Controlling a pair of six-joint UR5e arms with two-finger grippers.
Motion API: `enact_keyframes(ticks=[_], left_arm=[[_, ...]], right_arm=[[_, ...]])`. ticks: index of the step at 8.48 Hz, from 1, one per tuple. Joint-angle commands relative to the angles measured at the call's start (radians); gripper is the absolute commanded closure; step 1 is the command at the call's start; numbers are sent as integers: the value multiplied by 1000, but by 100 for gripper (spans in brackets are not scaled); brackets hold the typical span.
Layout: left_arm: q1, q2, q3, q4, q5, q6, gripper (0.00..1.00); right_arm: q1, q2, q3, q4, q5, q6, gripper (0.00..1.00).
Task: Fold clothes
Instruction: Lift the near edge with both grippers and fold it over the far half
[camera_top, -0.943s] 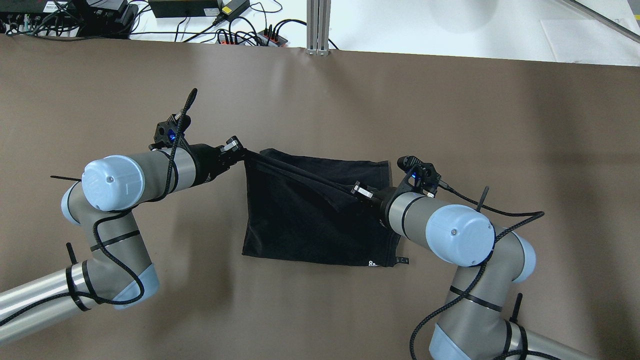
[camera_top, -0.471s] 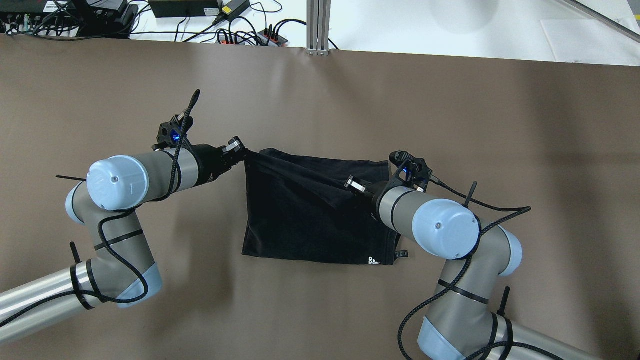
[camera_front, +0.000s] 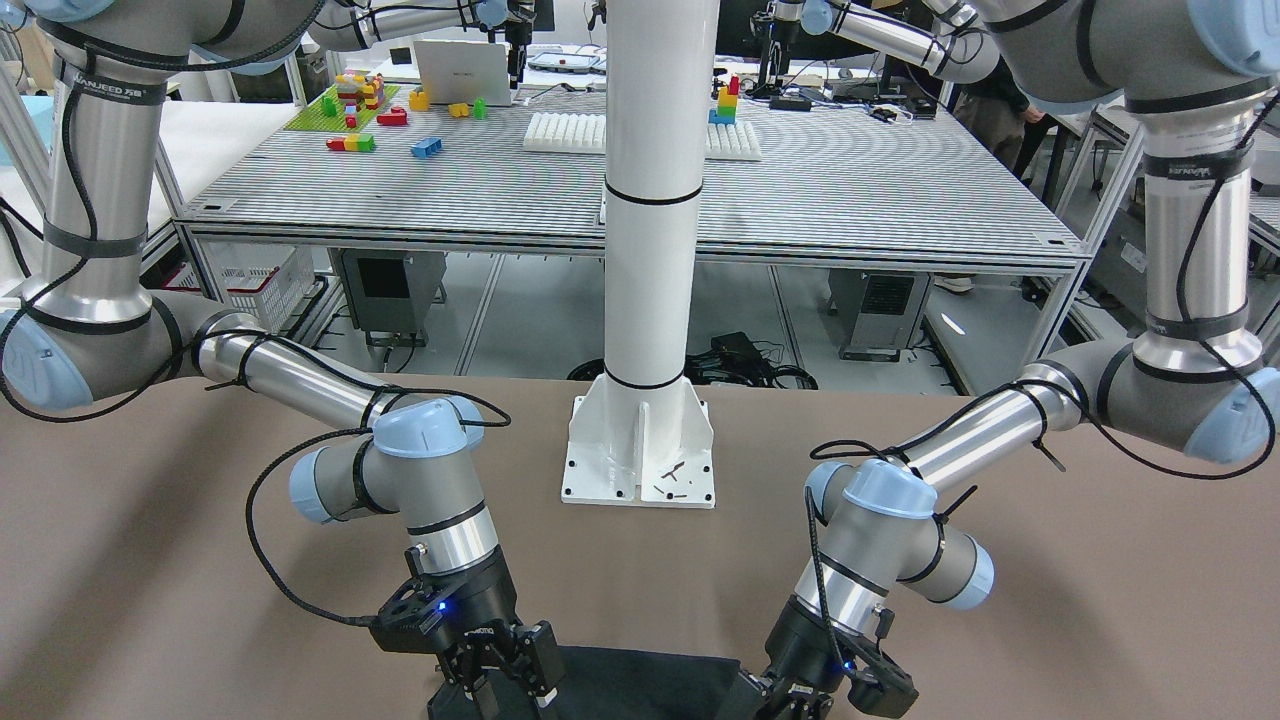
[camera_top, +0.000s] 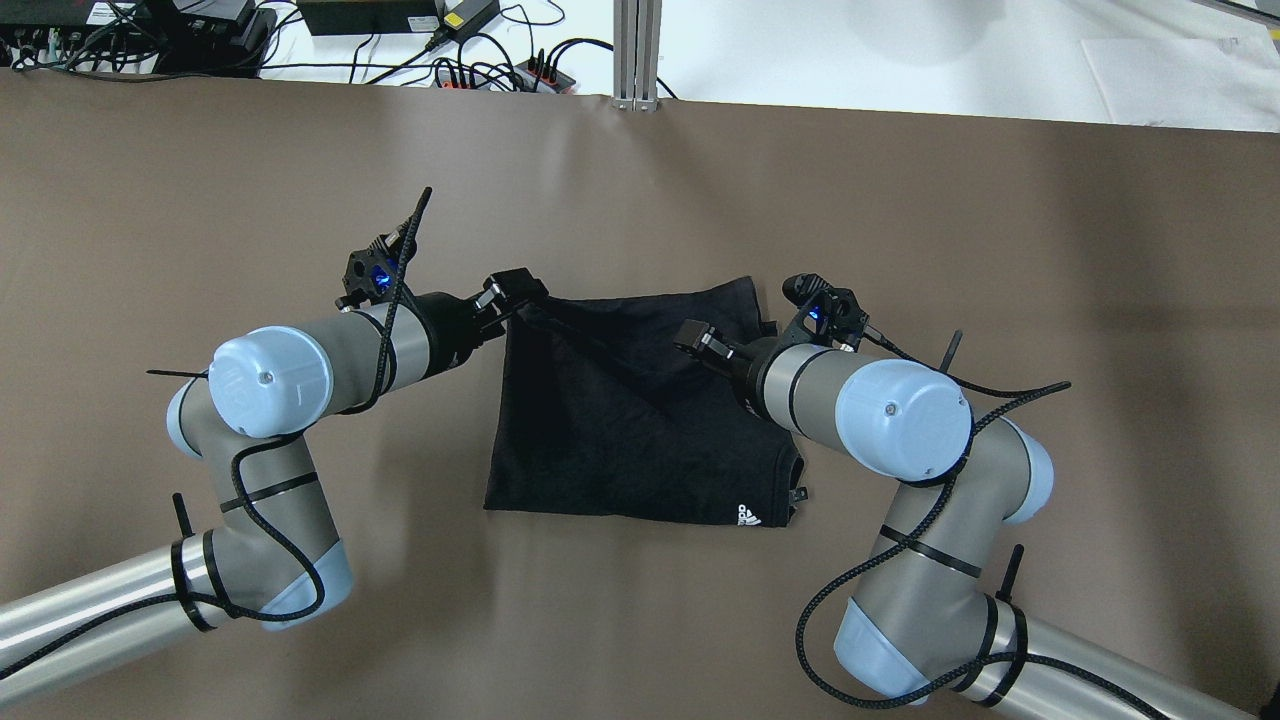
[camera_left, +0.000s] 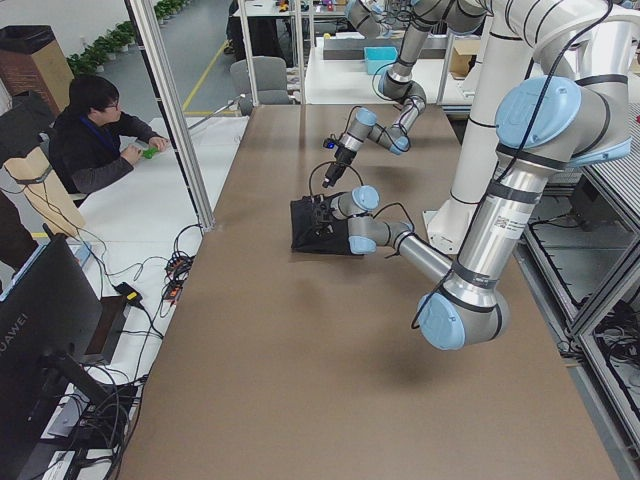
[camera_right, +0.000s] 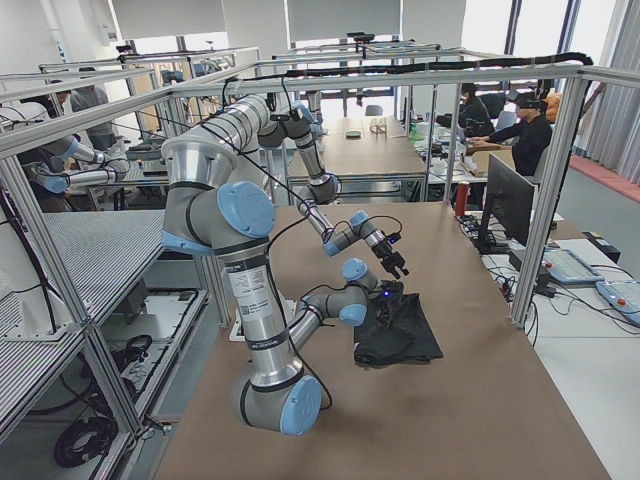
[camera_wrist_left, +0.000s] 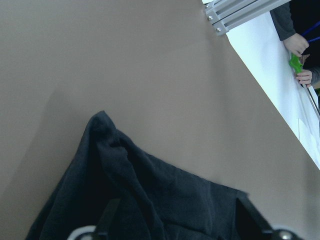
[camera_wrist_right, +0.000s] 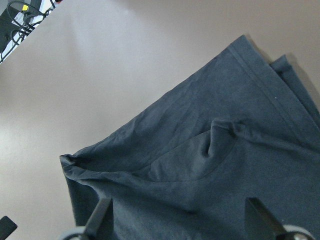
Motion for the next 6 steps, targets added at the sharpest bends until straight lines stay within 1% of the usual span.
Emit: enact_keyframes(ticks=[1,2,3,4,5,6], left_arm=[[-104,11,0,9,-115,60,6],[-148,13,2,14,-181,92,6],[-211,26,-4,82,-251,147,6],[-287,28,-17,199,-314,245,6],[-346,36,-26,292,-330,381,6],[-409,54,-37,356,-342,550,6]], right_arm=[[-4,31,6,-43,24,-5,6],[2,25,7,-69,70,-66,6],[56,26,12,-133,140,-190,6],[138,23,23,-213,251,-296,6],[250,13,30,-304,410,-444,6],[368,-41,76,-428,497,-711,6]])
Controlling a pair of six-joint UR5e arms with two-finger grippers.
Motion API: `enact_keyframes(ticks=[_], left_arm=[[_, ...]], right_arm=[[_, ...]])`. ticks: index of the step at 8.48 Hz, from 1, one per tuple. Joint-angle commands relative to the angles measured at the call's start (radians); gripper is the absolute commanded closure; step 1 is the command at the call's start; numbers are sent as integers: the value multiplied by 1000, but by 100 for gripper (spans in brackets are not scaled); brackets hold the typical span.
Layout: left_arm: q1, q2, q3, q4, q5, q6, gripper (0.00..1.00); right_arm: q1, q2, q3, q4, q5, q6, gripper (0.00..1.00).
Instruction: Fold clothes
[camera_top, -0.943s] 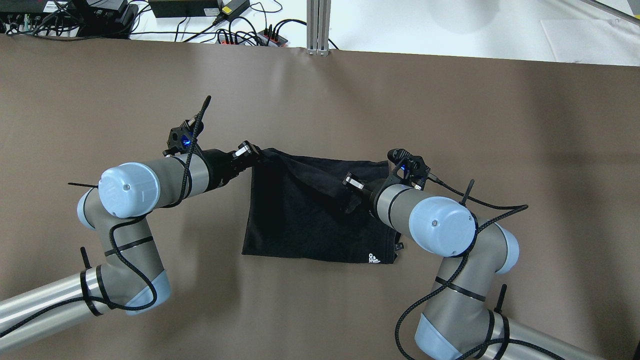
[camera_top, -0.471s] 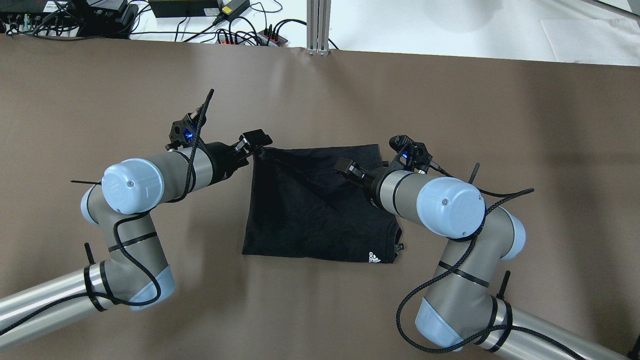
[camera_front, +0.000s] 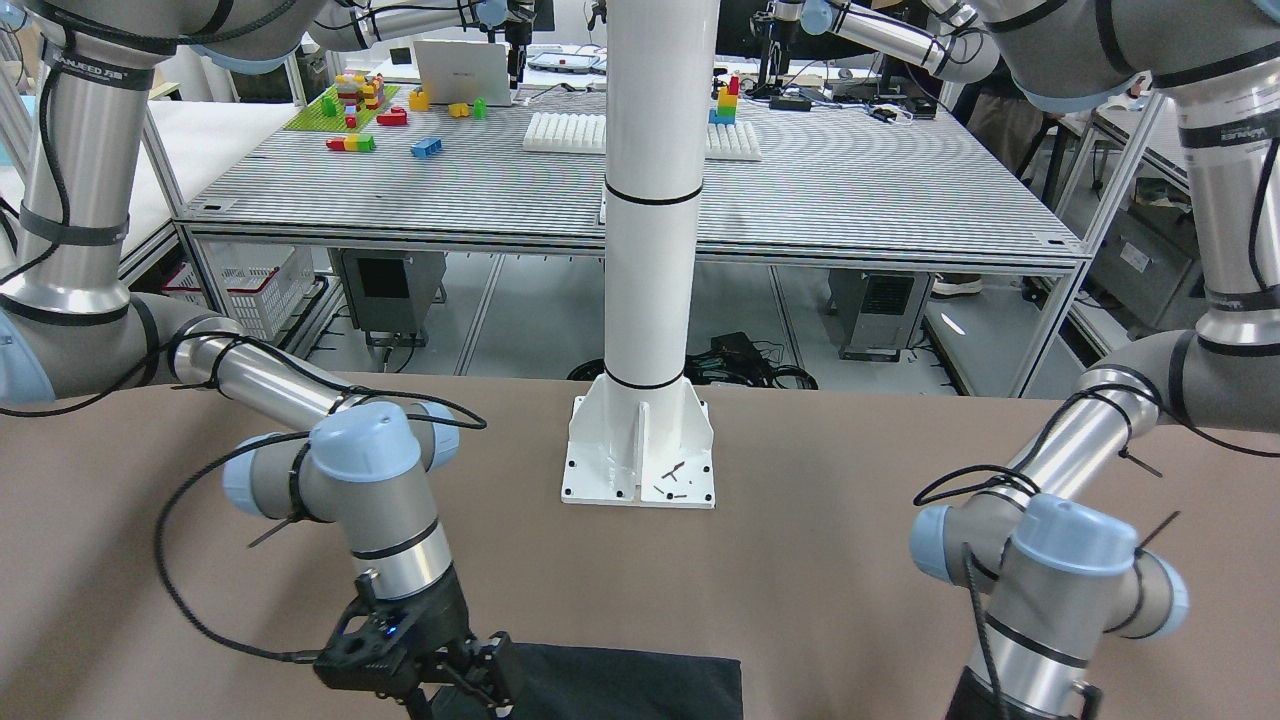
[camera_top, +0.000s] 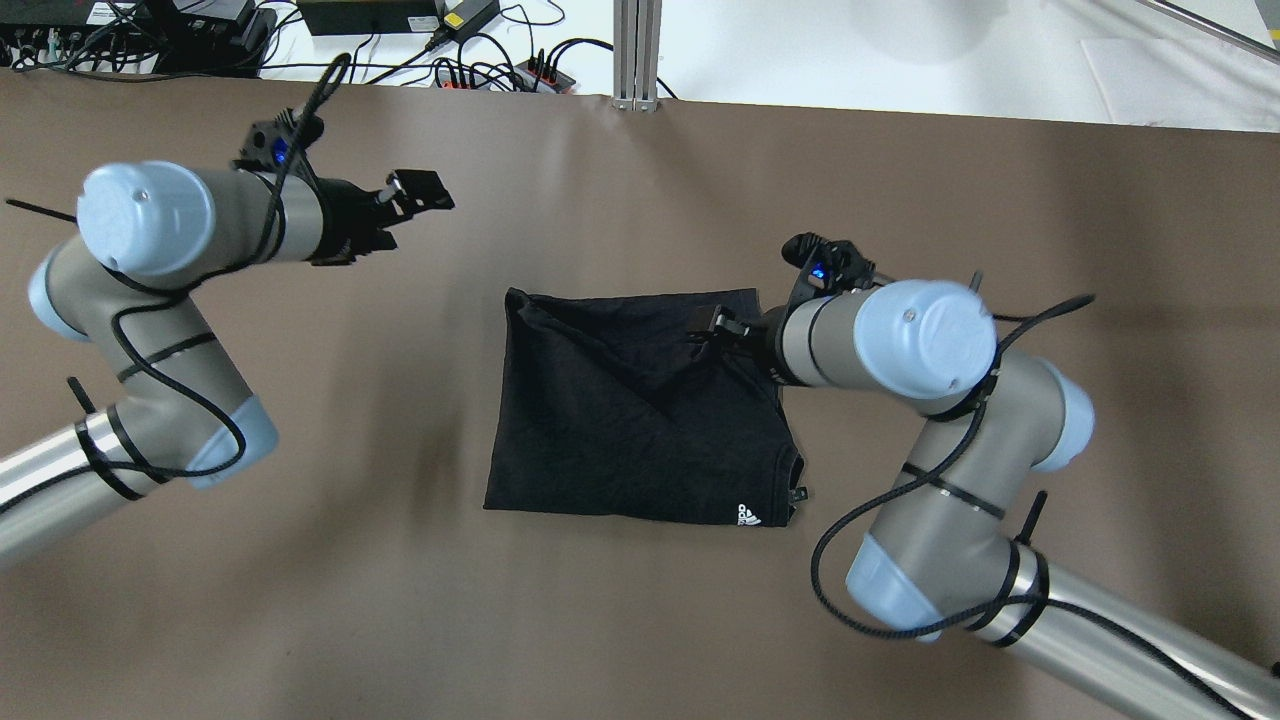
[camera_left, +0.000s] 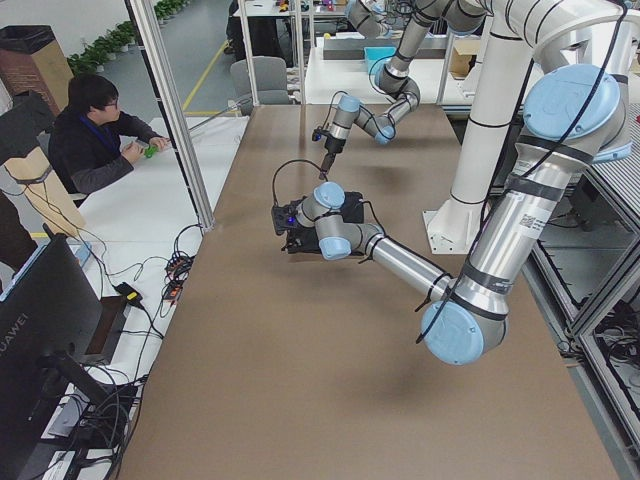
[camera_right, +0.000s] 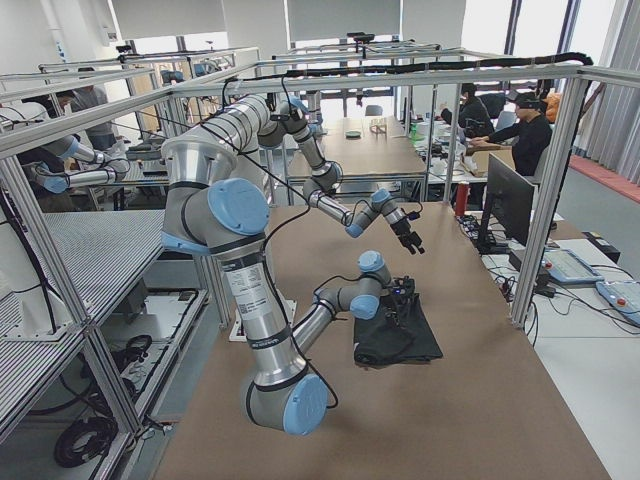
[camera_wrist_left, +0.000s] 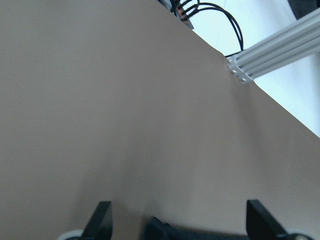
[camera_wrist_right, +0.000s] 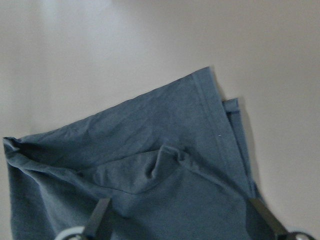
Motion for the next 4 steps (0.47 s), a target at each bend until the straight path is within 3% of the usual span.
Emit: enact_keyframes(ticks=[1,2,3,4], left_arm=[[-188,66,-51,205,-89,450,6],[-244,120,-112,282,-98,611,6],[-295,142,-161,392,-97,746,6],[-362,136,-186,518,-98,849,6]], right_arm=[[289,-119,100,-346,202,-690,6],[405,-138,107,-486,193,-977,6],[513,-170,104,-545,163,-1259,6],[584,-225,99,-550,130,-1420,6]])
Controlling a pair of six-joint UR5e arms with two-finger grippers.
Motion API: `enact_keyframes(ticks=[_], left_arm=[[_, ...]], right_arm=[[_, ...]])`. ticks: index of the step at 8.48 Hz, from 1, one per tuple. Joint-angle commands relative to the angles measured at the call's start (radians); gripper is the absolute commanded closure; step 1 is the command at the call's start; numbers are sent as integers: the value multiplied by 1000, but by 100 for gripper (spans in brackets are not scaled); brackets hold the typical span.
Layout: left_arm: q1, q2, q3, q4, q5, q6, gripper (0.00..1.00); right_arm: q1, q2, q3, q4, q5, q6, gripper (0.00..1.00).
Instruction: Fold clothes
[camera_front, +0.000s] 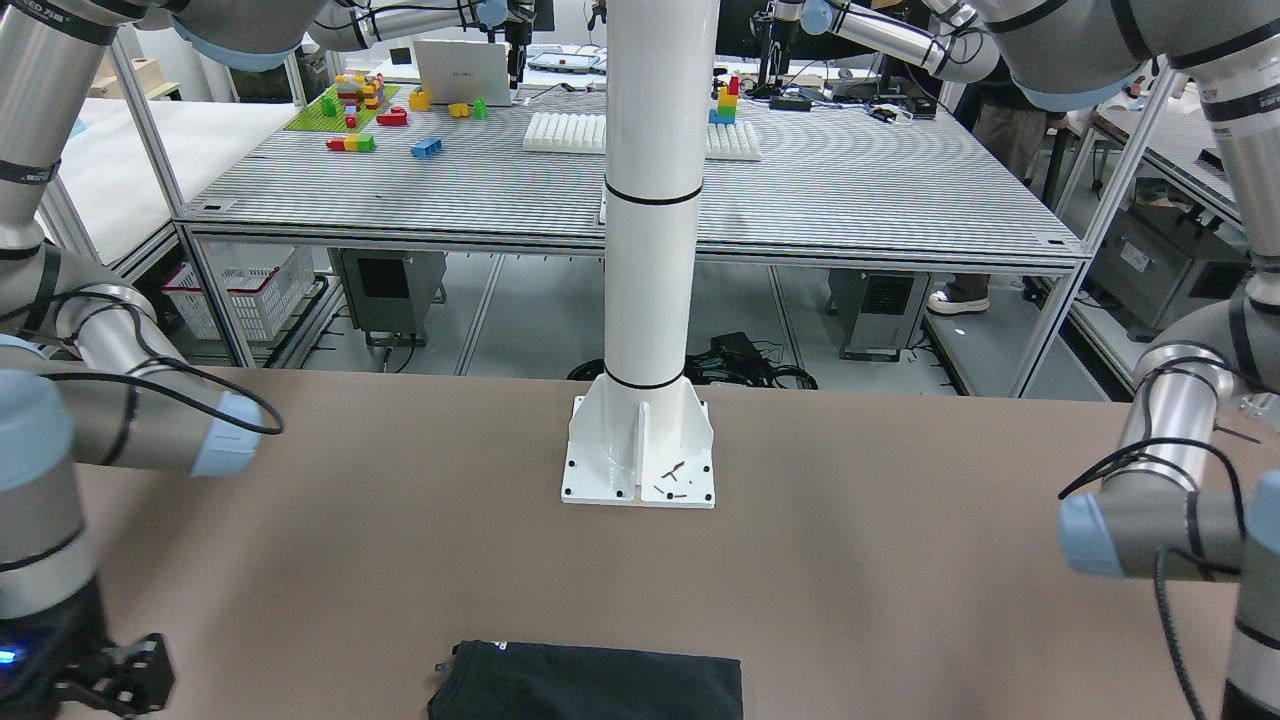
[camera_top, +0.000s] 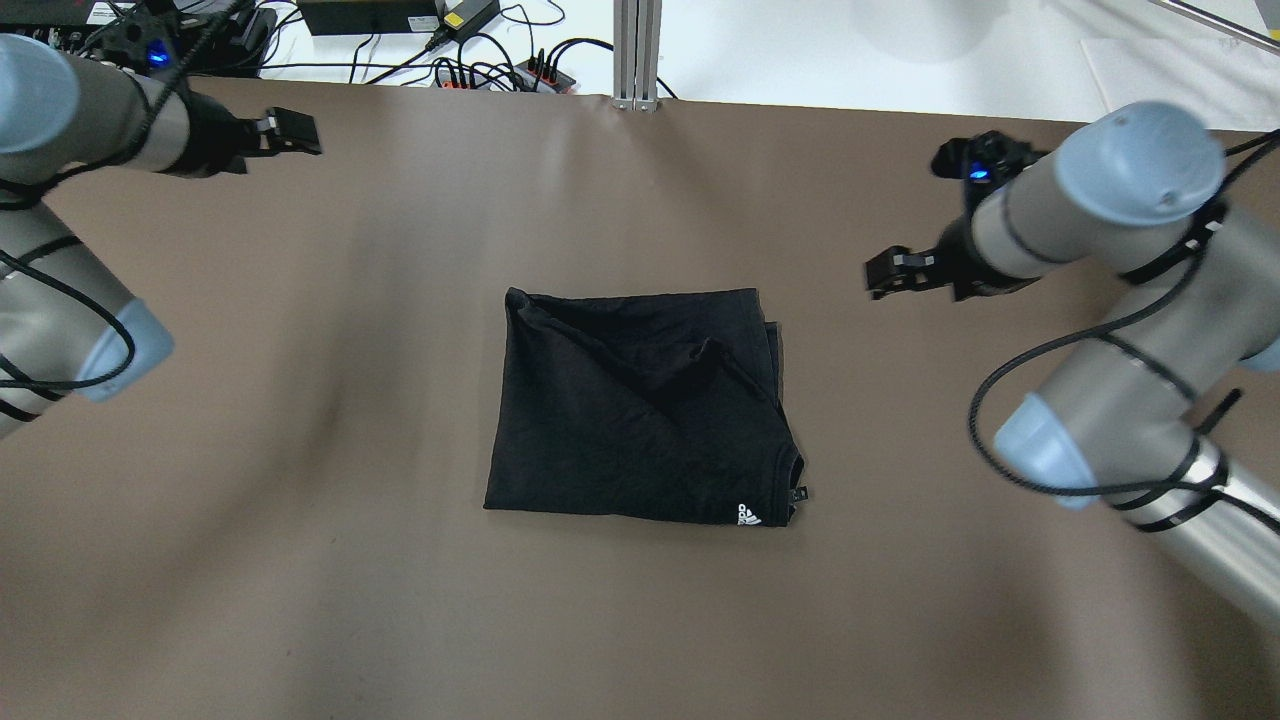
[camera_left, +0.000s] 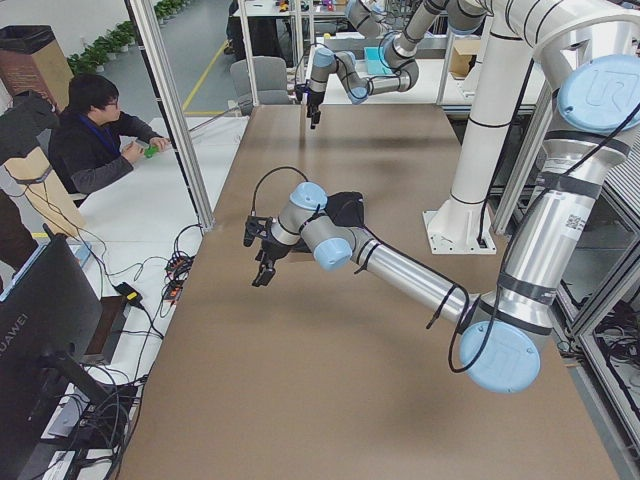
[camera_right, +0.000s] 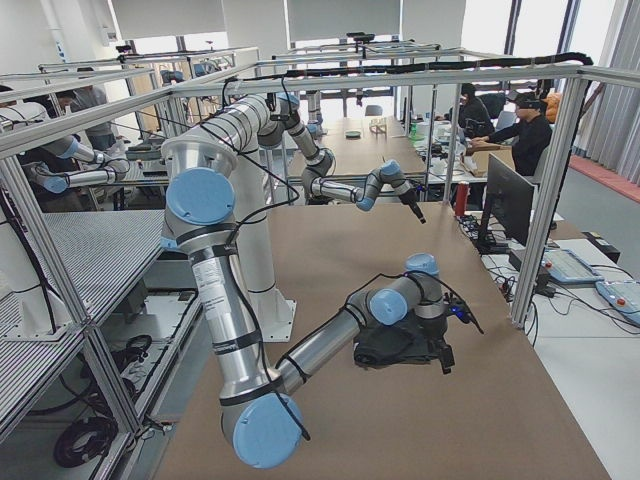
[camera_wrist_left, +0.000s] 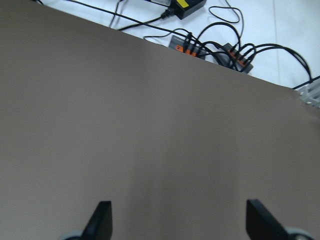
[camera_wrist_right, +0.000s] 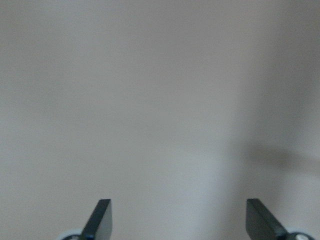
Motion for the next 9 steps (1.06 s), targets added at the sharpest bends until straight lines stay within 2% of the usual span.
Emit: enact_keyframes(ticks=[1,3,4,5,7,9], left_arm=[[-173,32,-77,271,10,365,6],[-287,123,-96,272,24,762,6],[-293,165,-91,270,78,796,6],[-286,212,-91,250,193,798,6],[-285,289,-96,178,223,795,6],[-287,323,-102,132,223,793,6]], right_arm=[[228,-132,5,-89,-75,-455,6],[271,-232,-9,-27,-139,-482,6],[279,-263,-12,-11,-197,-486,6],[308,-281,-32,-11,-233,-502,6],[395,-272,-128,12,-236,-680,6],[409,-274,-187,84,-235,-674,6]])
